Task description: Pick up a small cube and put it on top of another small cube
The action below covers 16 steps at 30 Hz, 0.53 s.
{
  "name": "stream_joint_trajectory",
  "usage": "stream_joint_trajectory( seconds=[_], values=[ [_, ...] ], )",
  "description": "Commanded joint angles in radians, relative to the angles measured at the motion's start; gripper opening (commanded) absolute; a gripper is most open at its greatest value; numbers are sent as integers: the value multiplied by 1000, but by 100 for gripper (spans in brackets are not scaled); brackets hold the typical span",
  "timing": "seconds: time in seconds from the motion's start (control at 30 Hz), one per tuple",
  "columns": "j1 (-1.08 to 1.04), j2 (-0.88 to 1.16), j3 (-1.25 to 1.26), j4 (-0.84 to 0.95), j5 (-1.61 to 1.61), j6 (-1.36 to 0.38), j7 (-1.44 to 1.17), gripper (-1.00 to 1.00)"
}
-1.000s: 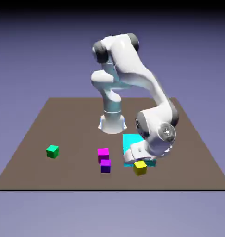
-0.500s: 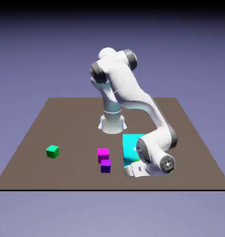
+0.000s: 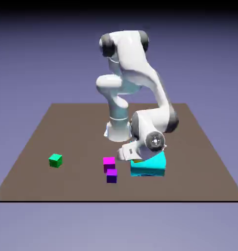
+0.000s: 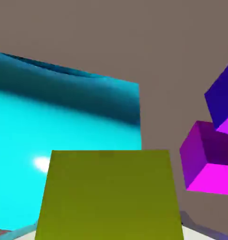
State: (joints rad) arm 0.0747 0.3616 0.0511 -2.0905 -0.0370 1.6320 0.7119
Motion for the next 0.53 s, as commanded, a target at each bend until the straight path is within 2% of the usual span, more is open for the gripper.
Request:
stream_joint_trajectory(
  seconds=[0.0, 0.17, 0.3, 0.33, 0.5],
  values=[
    [4, -5, -36, -23, -16, 10, -15, -100],
    [15, -14, -180, -107, -83, 46, -71, -100],
    [5, 30, -185, -231, -92, 215, -62, -100],
    [5, 30, -185, -231, -92, 215, -62, 100],
    [15, -13, -180, -107, -83, 47, -71, 100]
  ],
)
